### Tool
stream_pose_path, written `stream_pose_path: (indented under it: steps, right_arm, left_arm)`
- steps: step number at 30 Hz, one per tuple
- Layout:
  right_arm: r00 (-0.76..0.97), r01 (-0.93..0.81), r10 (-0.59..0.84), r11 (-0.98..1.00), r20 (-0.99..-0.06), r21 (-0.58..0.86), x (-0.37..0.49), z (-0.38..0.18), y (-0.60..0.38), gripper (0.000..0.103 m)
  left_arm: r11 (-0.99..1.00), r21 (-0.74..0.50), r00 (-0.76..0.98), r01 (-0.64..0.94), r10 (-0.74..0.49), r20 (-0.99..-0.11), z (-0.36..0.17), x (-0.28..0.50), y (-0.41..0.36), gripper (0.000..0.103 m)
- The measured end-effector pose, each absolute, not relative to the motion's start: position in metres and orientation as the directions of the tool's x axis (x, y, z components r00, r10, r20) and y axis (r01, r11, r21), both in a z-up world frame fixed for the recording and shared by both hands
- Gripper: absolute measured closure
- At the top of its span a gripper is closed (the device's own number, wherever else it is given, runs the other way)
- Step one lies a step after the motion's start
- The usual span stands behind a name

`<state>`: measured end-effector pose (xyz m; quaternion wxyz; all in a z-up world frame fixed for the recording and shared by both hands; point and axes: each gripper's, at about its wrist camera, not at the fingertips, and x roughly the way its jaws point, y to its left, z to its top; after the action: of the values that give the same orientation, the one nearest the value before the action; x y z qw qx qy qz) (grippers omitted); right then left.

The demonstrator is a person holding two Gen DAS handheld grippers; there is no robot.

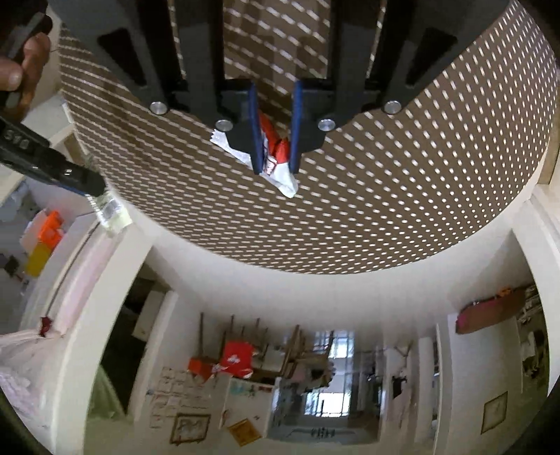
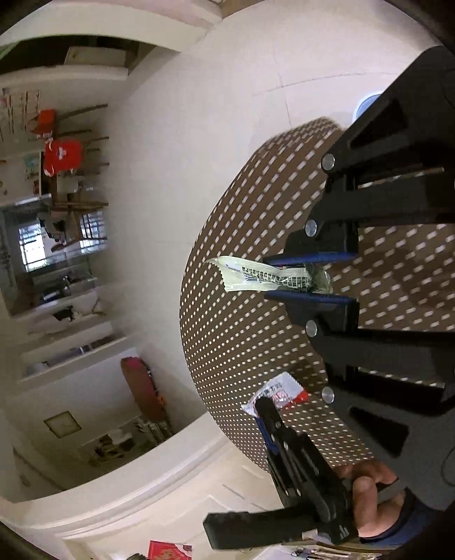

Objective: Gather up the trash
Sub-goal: 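Carry both wrappers to the blue bin and release them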

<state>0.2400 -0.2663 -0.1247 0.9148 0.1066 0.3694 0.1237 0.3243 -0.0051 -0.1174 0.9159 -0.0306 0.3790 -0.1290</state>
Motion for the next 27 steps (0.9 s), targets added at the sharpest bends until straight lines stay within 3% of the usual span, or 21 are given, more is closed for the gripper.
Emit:
stream_pose_path:
  steps: [15, 27]
  right_arm:
    - [0.789, -0.05, 0.229, 0.948, -0.57, 0.313, 0.149, -0.088, -0.352, 0.089]
    - [0.82, 0.109, 0.111, 0.933, -0.561, 0.344, 0.1, -0.098, -0.457, 0.089]
  left_arm:
    - [0.901, -0.178, 0.705, 0.396, -0.423, -0.569, -0.074, 0.222, -0.113, 0.089]
    - [0.825, -0.174, 0.619, 0.538, -0.527, -0.582, -0.083, 0.191, -0.226, 0.089]
